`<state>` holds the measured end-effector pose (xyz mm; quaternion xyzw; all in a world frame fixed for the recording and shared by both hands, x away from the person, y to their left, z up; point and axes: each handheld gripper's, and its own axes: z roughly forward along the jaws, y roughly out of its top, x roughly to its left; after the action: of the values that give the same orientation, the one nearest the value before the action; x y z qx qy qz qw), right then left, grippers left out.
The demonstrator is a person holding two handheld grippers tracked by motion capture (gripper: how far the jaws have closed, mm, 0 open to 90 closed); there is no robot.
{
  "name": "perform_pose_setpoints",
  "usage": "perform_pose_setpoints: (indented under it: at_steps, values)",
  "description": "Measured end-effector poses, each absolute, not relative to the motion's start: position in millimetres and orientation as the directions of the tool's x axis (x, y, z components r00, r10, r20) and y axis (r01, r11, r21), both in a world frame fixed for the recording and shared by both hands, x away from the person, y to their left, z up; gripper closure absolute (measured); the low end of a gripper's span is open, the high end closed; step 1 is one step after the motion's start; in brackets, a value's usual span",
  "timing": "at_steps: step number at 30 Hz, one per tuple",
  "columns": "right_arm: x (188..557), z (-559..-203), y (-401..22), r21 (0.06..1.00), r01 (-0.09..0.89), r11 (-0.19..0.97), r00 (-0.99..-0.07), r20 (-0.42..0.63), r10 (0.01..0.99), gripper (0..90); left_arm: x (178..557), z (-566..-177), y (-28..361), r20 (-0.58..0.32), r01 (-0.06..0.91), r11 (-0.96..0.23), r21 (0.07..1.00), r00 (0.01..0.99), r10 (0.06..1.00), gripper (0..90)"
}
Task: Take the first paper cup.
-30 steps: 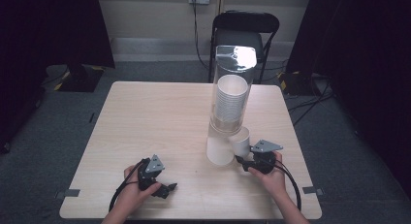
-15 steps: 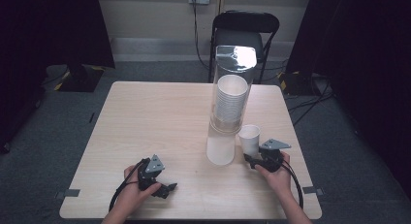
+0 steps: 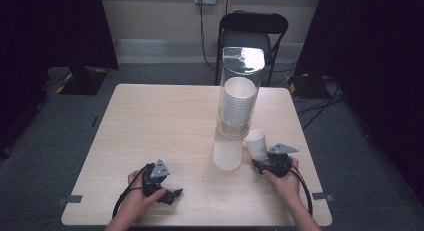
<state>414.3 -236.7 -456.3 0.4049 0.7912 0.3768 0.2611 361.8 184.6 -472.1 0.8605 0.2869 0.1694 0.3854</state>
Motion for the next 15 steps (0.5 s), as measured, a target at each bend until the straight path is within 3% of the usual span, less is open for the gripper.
perform_pose_setpoints:
  at_steps: [7,15]
  values:
    - [410.8,-455.7,-237.2,0.824,0.414,0.387,-0.543,-0.118,0.831,37.6,361.8,-472.1,184.6,0.07,0.363,-0.538,0.761,0.778,0.624,0.0]
    - [398.7,-450.6,-259.5,0.9,0.36,0.245,-0.528,-0.02,0.849,37.7,361.8,-471.9,184.7,0.071,0.363,-0.54,0.759,0.778,0.624,0.0]
